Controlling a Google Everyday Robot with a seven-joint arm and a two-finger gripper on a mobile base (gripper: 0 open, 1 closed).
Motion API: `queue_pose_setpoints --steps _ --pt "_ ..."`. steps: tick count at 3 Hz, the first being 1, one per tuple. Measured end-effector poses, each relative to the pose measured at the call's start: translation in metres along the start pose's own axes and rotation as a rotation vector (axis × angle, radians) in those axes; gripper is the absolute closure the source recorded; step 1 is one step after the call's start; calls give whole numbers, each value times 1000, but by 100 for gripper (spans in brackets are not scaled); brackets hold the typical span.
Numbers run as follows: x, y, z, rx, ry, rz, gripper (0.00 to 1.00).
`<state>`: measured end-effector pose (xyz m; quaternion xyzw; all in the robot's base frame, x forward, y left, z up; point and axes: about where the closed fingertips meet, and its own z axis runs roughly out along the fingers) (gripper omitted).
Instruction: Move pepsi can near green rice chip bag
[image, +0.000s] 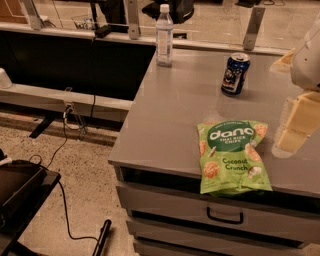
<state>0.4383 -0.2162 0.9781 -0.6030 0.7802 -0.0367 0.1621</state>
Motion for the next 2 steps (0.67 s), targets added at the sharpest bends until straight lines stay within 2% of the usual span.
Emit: queue_pose_setpoints --steps 1,2 --pt "0 -1 -1 3 -7 -1 0" --pt "8 -26 -3 25 -43 14 0"
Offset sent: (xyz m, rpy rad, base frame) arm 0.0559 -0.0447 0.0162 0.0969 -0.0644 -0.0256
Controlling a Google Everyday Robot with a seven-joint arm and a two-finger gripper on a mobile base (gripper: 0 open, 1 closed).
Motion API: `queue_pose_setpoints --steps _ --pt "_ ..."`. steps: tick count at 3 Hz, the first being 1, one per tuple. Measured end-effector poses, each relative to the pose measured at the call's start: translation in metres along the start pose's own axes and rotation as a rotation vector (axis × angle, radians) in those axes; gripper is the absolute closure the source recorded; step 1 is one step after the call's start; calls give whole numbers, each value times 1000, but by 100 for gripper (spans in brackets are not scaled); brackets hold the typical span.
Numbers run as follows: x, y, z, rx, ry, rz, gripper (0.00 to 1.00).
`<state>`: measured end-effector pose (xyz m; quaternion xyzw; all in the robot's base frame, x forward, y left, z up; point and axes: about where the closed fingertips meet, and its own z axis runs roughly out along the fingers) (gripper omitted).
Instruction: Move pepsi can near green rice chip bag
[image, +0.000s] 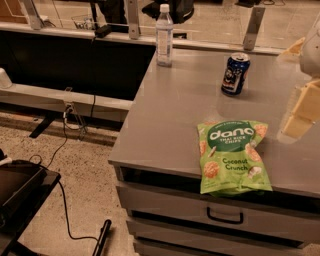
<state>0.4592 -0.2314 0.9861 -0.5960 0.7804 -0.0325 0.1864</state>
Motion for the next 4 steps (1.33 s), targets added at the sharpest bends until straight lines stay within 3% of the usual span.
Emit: queue_pose_setpoints --steps 2,3,4 --pt "3 -98 9 93 -120 66 0" --pt "-6 -133 28 124 -255 137 0" --pt "-16 -160 48 179 -335 198 0"
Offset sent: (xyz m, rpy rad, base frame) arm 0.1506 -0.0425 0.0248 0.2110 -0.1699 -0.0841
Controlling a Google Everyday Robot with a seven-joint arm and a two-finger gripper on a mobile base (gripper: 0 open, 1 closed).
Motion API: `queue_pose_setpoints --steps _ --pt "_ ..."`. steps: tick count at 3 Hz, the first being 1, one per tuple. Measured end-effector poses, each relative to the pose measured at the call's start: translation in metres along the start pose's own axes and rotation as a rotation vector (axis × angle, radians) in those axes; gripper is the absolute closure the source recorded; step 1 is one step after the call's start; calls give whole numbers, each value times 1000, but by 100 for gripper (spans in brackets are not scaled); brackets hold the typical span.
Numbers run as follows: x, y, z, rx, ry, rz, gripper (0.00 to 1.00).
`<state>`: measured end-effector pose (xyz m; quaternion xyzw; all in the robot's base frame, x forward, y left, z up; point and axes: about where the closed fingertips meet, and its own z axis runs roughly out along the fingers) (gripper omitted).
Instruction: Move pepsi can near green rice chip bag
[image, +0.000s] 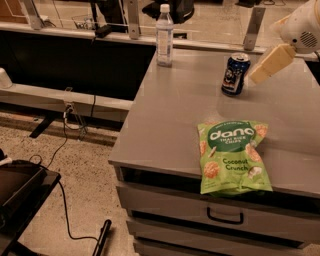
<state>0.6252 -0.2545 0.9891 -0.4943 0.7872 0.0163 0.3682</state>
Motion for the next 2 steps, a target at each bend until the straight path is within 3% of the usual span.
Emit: queue_pose_setpoints --steps 1,2 --pt "1 -15 23 70 -33 41 0" --pt "1 -15 23 70 -33 41 0"
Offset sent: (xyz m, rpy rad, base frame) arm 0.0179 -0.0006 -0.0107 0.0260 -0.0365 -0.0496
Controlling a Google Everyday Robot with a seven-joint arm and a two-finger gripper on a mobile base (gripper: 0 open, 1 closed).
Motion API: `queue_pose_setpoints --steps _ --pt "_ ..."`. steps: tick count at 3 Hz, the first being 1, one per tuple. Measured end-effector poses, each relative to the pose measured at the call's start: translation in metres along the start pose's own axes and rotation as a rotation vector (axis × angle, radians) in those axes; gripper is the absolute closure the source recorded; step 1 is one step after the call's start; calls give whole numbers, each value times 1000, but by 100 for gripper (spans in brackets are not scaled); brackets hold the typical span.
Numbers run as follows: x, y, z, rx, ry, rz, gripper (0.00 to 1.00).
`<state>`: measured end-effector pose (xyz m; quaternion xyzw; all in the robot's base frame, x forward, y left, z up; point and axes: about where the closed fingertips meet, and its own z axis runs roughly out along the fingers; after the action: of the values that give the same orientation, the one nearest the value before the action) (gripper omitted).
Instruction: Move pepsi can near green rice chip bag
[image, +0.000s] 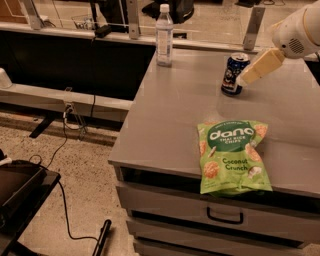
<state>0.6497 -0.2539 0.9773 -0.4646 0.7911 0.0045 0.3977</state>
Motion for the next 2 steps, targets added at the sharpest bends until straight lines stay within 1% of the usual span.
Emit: queue_pose_setpoints --steps 1,2 --pt "1 -1 4 -4 -32 11 0" --pt "3 -7 20 -2 -30 -5 0"
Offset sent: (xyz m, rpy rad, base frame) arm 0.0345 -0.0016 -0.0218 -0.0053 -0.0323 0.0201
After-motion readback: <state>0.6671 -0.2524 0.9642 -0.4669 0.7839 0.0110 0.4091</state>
